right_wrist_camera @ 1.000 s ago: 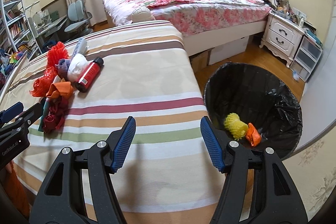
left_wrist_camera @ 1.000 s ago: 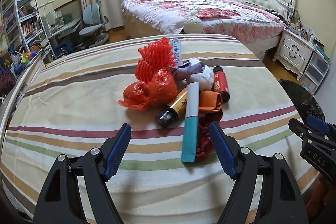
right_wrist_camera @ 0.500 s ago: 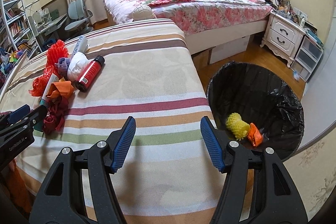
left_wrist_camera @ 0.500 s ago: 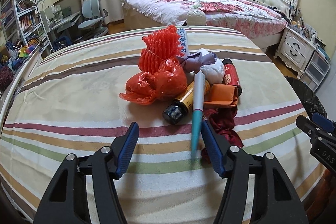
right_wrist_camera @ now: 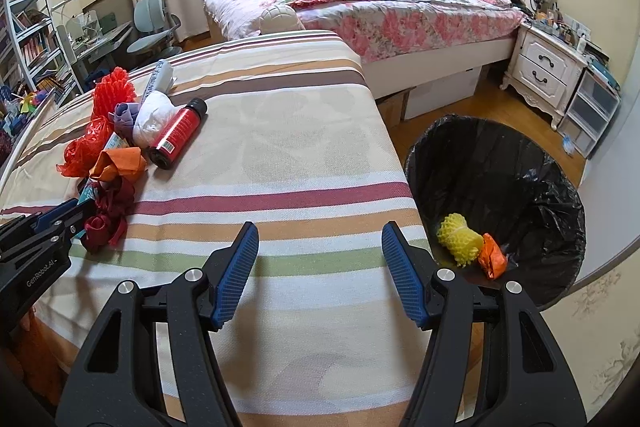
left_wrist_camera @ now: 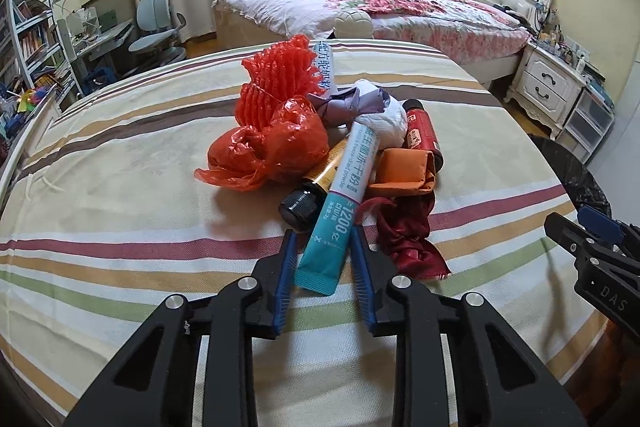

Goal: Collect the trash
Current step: 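Grasp the teal tube with the left tool while the right tool grasps the dark red ribbon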

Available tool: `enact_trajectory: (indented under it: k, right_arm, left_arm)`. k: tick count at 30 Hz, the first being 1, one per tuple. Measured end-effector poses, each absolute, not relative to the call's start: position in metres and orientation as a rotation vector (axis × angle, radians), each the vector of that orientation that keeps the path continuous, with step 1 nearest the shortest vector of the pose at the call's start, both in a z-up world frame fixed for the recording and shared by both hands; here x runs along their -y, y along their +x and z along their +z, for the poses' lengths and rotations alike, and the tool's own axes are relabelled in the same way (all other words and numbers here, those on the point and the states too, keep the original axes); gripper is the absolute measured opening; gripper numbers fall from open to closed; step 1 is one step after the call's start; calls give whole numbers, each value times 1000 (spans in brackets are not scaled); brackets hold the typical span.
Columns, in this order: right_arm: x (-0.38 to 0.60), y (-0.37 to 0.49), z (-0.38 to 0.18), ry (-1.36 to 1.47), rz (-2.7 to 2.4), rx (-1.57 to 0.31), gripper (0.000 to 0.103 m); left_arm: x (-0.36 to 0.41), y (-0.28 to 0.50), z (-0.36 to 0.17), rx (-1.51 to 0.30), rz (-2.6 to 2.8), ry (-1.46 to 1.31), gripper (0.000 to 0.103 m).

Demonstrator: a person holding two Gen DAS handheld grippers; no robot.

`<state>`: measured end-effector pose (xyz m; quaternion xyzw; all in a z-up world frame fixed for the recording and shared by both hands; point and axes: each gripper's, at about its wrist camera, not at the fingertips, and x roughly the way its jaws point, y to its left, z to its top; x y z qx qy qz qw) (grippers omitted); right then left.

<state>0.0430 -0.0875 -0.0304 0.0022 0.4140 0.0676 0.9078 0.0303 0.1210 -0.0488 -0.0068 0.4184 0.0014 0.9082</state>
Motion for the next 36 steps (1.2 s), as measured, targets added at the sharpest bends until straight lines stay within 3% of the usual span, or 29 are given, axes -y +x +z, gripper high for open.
enact_trajectory:
  k: [6, 9, 22, 28, 34, 36]
  right_arm:
    - [84, 42, -31, 2, 145, -853, 63]
    - [81, 41, -32, -1, 148, -853, 63]
    - [78, 39, -33, -7, 150, -855, 63]
    - [77, 39, -33, -6, 151, -855, 63]
    - [76, 39, -33, -9, 151, -856, 63]
    - [76, 39, -33, -9, 150, -856, 63]
  left_arm:
    - [-122, 23, -47, -854, -4, -6, 18]
    - [-125, 18, -45, -852, -31, -31, 6]
    - [-128, 21, -48, -867, -22, -69, 7]
    - [-132, 30, -49, -880, -10, -103, 26]
    - [-131, 34, -49, -880, -8, -100, 26]
    - [-130, 35, -49, -878, -13, -94, 21]
